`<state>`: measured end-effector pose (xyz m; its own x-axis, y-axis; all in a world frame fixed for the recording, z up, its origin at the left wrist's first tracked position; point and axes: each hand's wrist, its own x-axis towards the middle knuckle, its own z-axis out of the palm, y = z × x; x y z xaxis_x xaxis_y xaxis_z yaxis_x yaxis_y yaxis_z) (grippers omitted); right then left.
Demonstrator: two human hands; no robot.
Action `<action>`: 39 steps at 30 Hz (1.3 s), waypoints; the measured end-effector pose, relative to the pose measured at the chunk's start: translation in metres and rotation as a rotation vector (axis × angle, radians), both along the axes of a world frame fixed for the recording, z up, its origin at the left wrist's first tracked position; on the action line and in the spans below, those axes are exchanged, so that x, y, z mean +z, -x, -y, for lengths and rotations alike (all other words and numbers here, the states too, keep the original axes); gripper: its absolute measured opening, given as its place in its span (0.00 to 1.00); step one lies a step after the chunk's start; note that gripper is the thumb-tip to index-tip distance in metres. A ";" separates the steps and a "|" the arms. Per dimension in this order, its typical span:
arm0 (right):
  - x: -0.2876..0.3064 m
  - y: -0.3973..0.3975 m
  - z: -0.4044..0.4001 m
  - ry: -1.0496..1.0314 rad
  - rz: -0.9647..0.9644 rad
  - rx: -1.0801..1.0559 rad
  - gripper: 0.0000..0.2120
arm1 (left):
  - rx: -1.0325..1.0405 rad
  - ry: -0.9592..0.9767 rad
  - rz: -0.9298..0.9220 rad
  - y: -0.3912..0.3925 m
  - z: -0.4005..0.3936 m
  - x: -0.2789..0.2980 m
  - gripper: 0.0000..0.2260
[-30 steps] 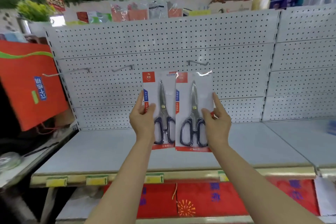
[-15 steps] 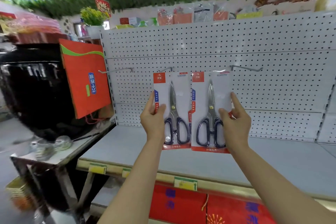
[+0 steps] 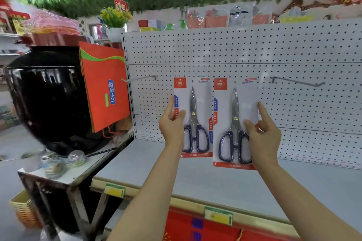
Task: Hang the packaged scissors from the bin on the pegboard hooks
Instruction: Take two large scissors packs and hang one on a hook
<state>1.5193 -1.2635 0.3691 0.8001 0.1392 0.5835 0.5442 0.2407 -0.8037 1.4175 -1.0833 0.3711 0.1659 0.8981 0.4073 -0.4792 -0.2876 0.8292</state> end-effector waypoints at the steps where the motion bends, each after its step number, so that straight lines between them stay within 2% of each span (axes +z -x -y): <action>1: -0.001 0.001 -0.003 0.000 0.001 -0.004 0.28 | -0.017 0.007 -0.003 -0.001 -0.003 0.000 0.25; 14: -0.005 0.001 -0.025 -0.056 -0.058 0.036 0.28 | -0.046 -0.005 -0.042 -0.035 -0.039 -0.020 0.25; 19: -0.007 0.001 -0.039 -0.088 -0.074 0.046 0.29 | 0.043 -0.009 -0.076 -0.061 -0.060 -0.022 0.25; 27: -0.009 0.002 -0.059 -0.110 -0.058 0.042 0.29 | 0.066 -0.070 -0.138 -0.091 -0.087 -0.025 0.22; 34: -0.007 0.012 -0.076 -0.099 -0.039 0.096 0.29 | 0.154 -0.152 -0.341 -0.082 -0.099 -0.029 0.19; 39: -0.011 0.024 -0.090 -0.092 -0.037 0.161 0.28 | 0.059 -0.168 -0.112 -0.040 -0.097 0.017 0.16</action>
<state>1.4950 -1.1739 0.3583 0.7930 0.2150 0.5701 0.4630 0.3956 -0.7932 1.4580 -0.9859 0.3886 0.1677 0.8286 0.5341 -0.3655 -0.4509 0.8143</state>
